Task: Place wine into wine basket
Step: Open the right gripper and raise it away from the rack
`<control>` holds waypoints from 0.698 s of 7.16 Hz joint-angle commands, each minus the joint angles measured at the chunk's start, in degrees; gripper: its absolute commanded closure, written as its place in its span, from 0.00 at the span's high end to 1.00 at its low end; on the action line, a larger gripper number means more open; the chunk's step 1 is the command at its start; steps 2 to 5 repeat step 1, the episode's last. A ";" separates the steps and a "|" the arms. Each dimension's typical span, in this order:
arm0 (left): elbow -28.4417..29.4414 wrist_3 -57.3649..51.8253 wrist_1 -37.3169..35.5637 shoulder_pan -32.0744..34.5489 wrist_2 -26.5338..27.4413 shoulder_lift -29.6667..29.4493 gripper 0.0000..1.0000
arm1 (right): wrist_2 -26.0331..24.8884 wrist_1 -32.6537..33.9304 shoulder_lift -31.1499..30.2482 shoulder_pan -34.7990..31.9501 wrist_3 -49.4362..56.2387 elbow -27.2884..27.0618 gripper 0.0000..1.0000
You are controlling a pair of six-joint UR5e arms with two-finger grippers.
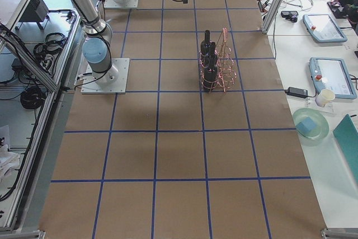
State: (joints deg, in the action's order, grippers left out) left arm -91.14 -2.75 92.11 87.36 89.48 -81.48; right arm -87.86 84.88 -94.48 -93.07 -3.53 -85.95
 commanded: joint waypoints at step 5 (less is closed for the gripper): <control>-0.09 -0.07 0.00 -0.08 0.08 0.00 1.00 | 0.06 0.98 0.17 0.00 0.36 0.00 1.00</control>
